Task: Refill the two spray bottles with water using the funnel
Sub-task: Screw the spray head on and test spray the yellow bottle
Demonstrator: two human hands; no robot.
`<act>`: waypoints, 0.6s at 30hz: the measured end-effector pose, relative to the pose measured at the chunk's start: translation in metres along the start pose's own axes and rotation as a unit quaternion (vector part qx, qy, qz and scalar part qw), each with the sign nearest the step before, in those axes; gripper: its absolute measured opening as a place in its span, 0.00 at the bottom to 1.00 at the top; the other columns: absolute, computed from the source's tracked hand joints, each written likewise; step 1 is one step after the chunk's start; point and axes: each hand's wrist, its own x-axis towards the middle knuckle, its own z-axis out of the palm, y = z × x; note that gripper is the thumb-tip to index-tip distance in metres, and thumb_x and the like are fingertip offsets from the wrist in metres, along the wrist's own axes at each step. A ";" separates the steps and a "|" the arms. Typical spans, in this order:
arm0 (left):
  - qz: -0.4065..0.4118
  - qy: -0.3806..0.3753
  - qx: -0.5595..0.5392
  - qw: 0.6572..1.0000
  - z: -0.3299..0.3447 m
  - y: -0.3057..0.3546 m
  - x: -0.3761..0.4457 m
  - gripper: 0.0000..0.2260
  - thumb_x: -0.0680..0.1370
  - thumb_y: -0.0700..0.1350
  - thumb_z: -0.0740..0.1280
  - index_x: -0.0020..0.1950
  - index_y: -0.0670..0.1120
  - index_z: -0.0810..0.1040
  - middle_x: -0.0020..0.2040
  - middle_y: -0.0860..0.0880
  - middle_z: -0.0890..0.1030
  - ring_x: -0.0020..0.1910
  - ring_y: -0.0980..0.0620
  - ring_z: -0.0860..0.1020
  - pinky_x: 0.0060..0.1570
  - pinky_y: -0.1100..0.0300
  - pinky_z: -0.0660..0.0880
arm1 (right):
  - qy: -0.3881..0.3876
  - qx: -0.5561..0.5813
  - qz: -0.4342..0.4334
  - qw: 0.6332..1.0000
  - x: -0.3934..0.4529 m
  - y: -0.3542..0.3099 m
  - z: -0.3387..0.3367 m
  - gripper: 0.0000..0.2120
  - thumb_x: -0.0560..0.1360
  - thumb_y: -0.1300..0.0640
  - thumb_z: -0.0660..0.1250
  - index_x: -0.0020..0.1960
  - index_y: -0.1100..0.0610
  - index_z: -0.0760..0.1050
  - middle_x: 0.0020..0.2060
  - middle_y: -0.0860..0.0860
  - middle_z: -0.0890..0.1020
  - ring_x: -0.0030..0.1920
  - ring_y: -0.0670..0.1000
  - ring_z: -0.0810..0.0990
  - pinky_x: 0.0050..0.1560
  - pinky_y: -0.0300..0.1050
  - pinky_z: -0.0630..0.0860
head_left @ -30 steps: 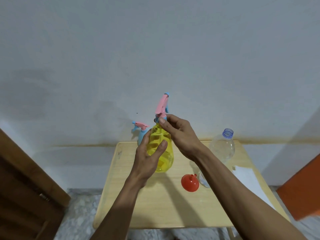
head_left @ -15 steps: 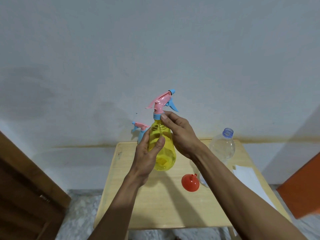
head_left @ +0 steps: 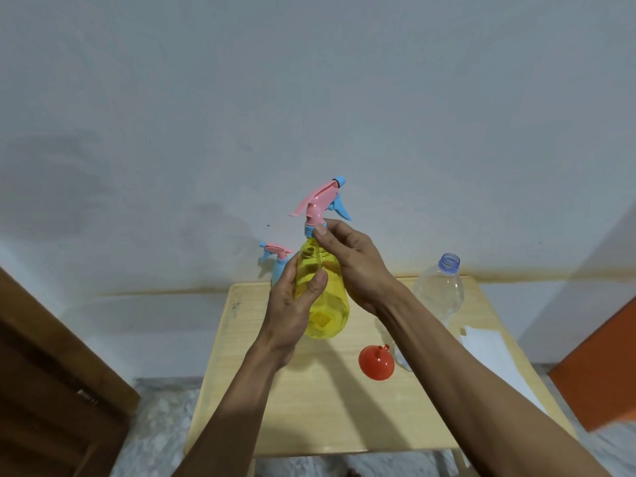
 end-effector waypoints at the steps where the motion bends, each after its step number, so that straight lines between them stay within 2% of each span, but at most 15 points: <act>1: 0.002 -0.001 -0.001 1.000 0.000 0.000 0.000 0.24 0.75 0.59 0.69 0.71 0.60 0.71 0.65 0.55 0.80 0.64 0.53 0.78 0.60 0.50 0.77 | 0.001 -0.001 -0.001 1.000 0.000 0.000 0.000 0.15 0.79 0.52 0.69 0.61 0.60 0.80 0.50 0.54 0.83 0.52 0.52 0.80 0.60 0.54 0.77; 5: 0.002 -0.002 -0.002 1.000 0.001 0.001 0.001 0.24 0.75 0.58 0.69 0.71 0.59 0.71 0.64 0.54 0.80 0.64 0.53 0.78 0.60 0.50 0.77 | -0.012 0.024 0.015 1.000 -0.001 -0.004 0.000 0.15 0.81 0.53 0.66 0.62 0.61 0.80 0.49 0.53 0.83 0.50 0.50 0.81 0.55 0.48 0.79; 9: 0.008 -0.005 -0.004 1.000 0.002 0.002 0.001 0.22 0.78 0.55 0.69 0.72 0.58 0.72 0.64 0.54 0.80 0.64 0.53 0.78 0.60 0.51 0.77 | -0.003 0.029 0.003 1.000 -0.001 -0.005 0.000 0.06 0.79 0.54 0.70 0.54 0.51 0.83 0.50 0.52 0.82 0.52 0.49 0.80 0.58 0.48 0.79; 15: 0.003 -0.003 0.000 1.000 0.003 0.005 0.001 0.25 0.76 0.59 0.70 0.72 0.60 0.71 0.63 0.55 0.80 0.63 0.54 0.78 0.56 0.54 0.77 | 0.003 0.021 0.001 1.000 0.002 -0.006 -0.002 0.10 0.80 0.56 0.68 0.59 0.59 0.79 0.52 0.54 0.82 0.51 0.49 0.80 0.56 0.49 0.77; 18: 0.002 -0.009 -0.004 1.000 0.003 0.006 0.001 0.26 0.74 0.61 0.70 0.71 0.59 0.71 0.64 0.54 0.80 0.64 0.51 0.78 0.59 0.49 0.78 | -0.013 0.051 0.015 0.998 0.002 -0.009 -0.004 0.12 0.81 0.57 0.65 0.62 0.59 0.80 0.52 0.51 0.84 0.51 0.45 0.83 0.52 0.42 0.79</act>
